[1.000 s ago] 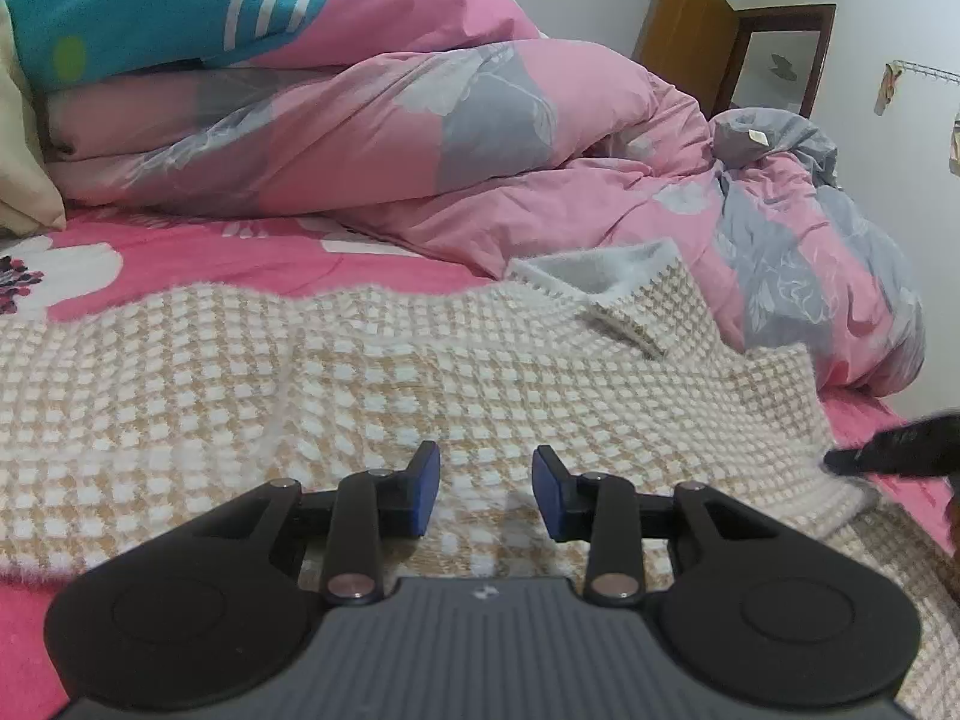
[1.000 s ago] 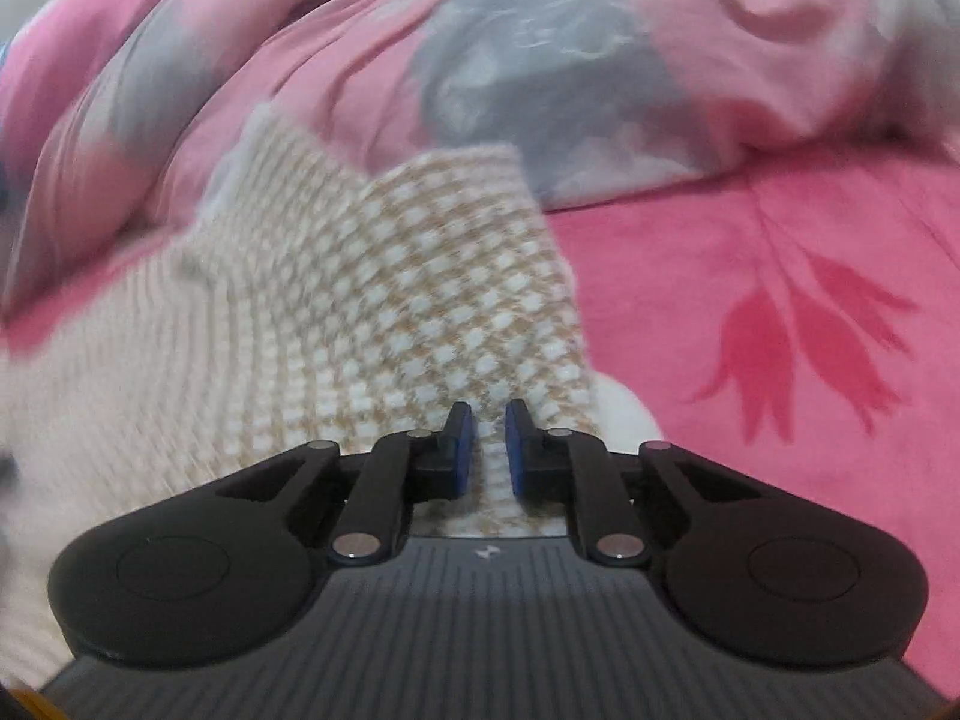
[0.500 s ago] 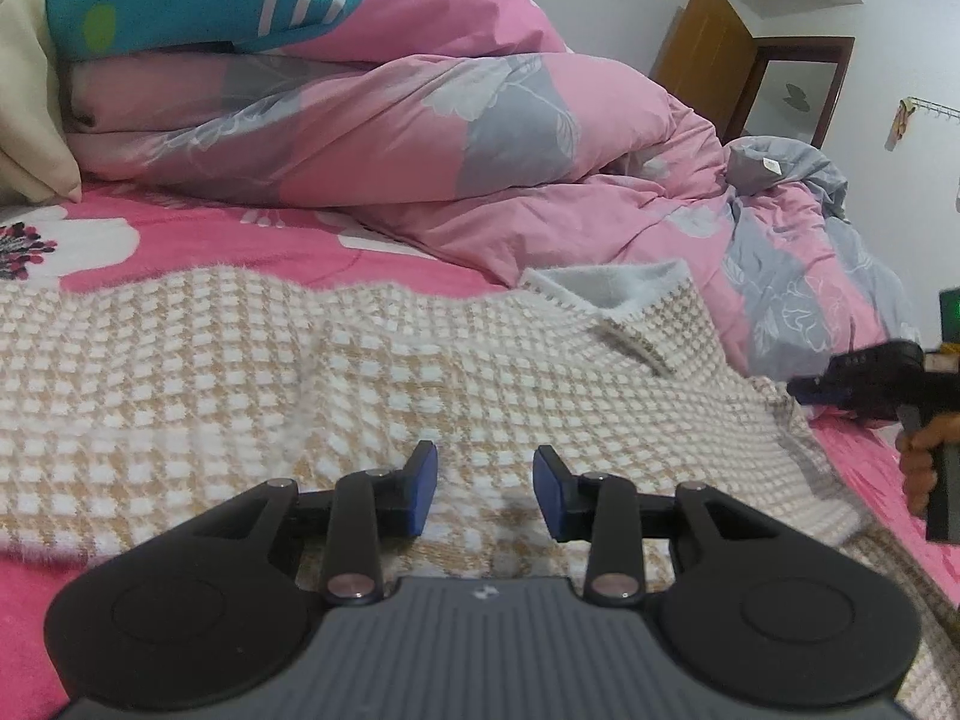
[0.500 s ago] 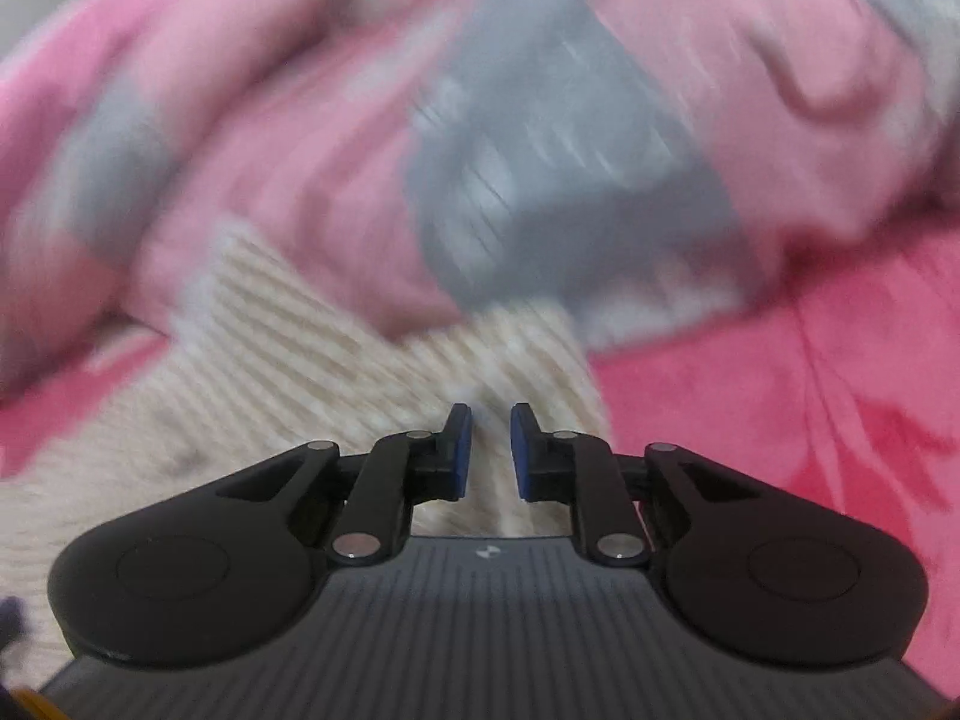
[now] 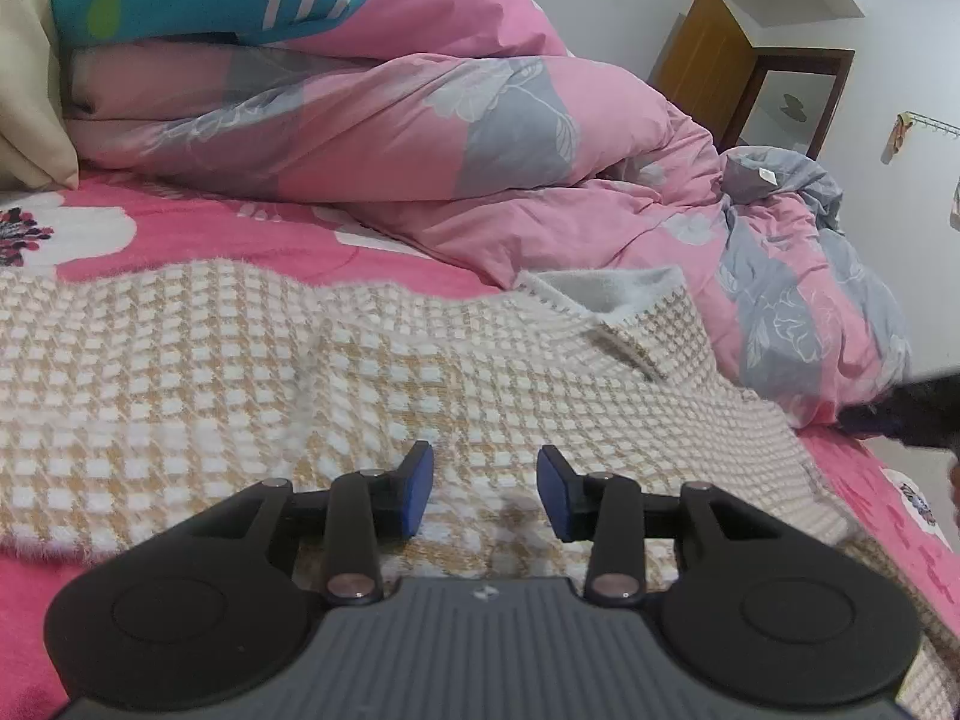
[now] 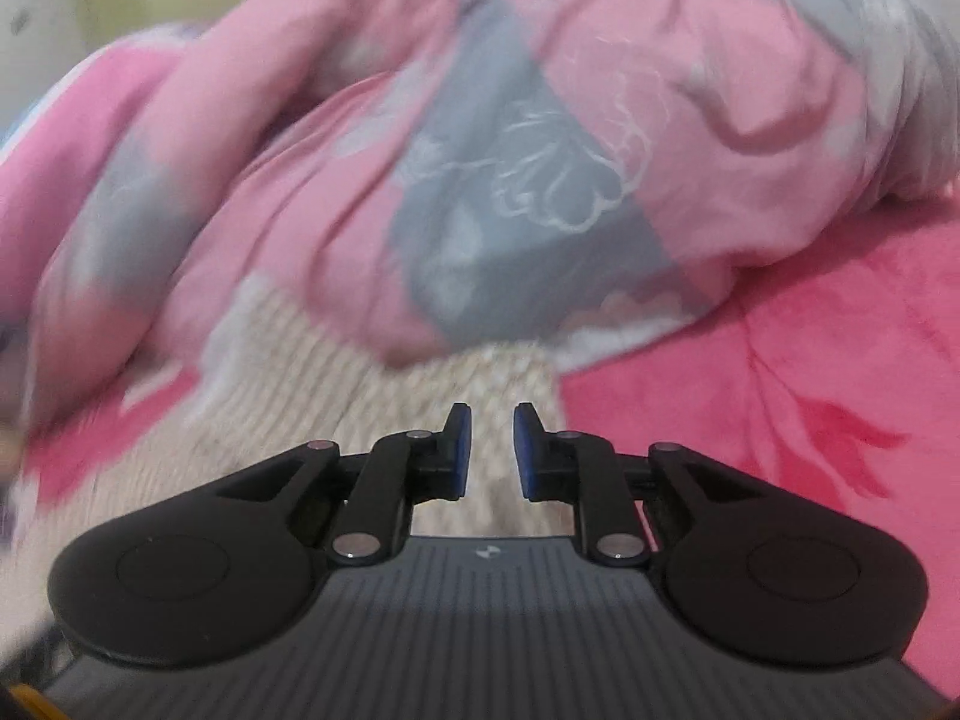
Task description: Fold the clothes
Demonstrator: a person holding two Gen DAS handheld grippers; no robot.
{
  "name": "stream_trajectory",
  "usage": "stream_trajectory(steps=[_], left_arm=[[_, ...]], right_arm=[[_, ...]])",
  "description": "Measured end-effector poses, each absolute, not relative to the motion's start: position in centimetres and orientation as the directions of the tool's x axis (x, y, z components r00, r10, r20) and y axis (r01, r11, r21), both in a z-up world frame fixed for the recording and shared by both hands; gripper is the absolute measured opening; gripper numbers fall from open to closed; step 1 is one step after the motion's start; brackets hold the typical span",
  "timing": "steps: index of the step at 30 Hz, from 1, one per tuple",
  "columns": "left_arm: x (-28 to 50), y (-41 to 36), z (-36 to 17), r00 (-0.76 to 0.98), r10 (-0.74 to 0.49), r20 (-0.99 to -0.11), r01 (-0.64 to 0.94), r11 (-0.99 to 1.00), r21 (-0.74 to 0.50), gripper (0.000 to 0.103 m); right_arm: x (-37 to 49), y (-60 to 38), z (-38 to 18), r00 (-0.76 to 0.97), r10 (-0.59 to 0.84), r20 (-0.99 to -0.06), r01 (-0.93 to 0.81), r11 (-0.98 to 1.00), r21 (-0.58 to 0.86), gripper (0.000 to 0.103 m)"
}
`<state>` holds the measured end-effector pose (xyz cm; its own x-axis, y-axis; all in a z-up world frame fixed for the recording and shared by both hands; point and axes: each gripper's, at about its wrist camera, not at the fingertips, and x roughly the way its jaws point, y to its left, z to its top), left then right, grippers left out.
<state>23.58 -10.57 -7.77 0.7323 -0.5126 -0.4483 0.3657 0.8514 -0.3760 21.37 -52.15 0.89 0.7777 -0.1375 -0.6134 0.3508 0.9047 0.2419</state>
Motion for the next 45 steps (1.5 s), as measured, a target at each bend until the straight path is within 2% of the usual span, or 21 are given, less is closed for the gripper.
stream_trajectory(steps=[3, 5, 7, 10, 14, 20, 22, 26, 29, 32, 37, 41, 45], left_arm=[[23.5, -10.7, -7.7, 0.731, -0.515, -0.449, 0.371, 0.851, -0.371, 0.042], [23.5, -10.8, -7.7, 0.729, -0.517, -0.449, 0.376, 0.850, -0.369, 0.044], [23.5, -10.7, -7.7, 0.727, -0.519, -0.449, 0.377, 0.849, -0.371, 0.044], [23.6, -10.7, -7.7, 0.726, -0.520, -0.450, 0.377, 0.848, -0.372, 0.045], [23.6, -10.7, -7.7, 0.725, -0.522, -0.450, 0.379, 0.847, -0.372, 0.045], [23.6, -10.7, -7.8, 0.724, -0.525, -0.448, 0.378, 0.845, -0.379, 0.045], [23.6, -10.7, -7.7, 0.724, -0.525, -0.447, 0.378, 0.844, -0.380, 0.045], [23.4, -10.5, -7.5, 0.733, -0.521, -0.438, 0.373, 0.846, -0.382, 0.045], [22.1, -10.4, -6.5, 0.765, -0.509, -0.394, 0.397, 0.855, -0.334, 0.048], [20.2, -11.3, -5.2, 0.764, -0.538, -0.357, 0.483, 0.843, -0.236, 0.048], [20.2, -15.6, -7.1, 0.679, -0.470, -0.563, 0.532, 0.844, -0.064, 0.051], [19.5, -16.4, -6.8, 0.696, -0.439, -0.569, 0.528, 0.849, -0.009, 0.052], [18.3, -15.3, -5.4, 0.701, -0.480, -0.527, 0.531, 0.845, -0.063, 0.055]], right_arm=[[19.5, -50.5, -0.6, 0.761, -0.088, -0.643, 0.280, 0.938, 0.203, 0.014], [19.6, -50.2, -3.4, 0.697, -0.103, -0.710, 0.288, 0.946, 0.146, 0.014], [19.1, -50.3, -4.4, 0.692, -0.115, -0.713, 0.292, 0.947, 0.131, 0.013], [18.2, -49.4, -2.6, 0.704, -0.128, -0.698, 0.323, 0.934, 0.154, 0.016], [17.2, -47.2, -2.6, 0.720, -0.117, -0.685, 0.294, 0.945, 0.148, 0.021], [15.7, -44.0, -2.6, 0.741, -0.099, -0.664, 0.249, 0.959, 0.136, 0.023], [15.7, -42.7, -3.2, 0.748, -0.075, -0.659, 0.228, 0.962, 0.148, 0.023], [16.1, -40.0, -5.1, 0.759, -0.012, -0.651, 0.178, 0.966, 0.189, 0.030], [15.1, -37.9, -7.6, 0.819, -0.068, -0.570, 0.147, 0.985, 0.095, 0.030], [15.0, -37.5, -7.2, 0.814, -0.093, -0.573, 0.172, 0.981, 0.086, 0.030], [14.6, -38.2, -7.4, 0.827, -0.073, -0.558, 0.169, 0.978, 0.123, 0.030], [14.7, -38.1, -7.6, 0.832, -0.071, -0.550, 0.167, 0.978, 0.127, 0.030], [14.7, -38.2, -7.8, 0.840, -0.067, -0.539, 0.166, 0.977, 0.136, 0.030]])
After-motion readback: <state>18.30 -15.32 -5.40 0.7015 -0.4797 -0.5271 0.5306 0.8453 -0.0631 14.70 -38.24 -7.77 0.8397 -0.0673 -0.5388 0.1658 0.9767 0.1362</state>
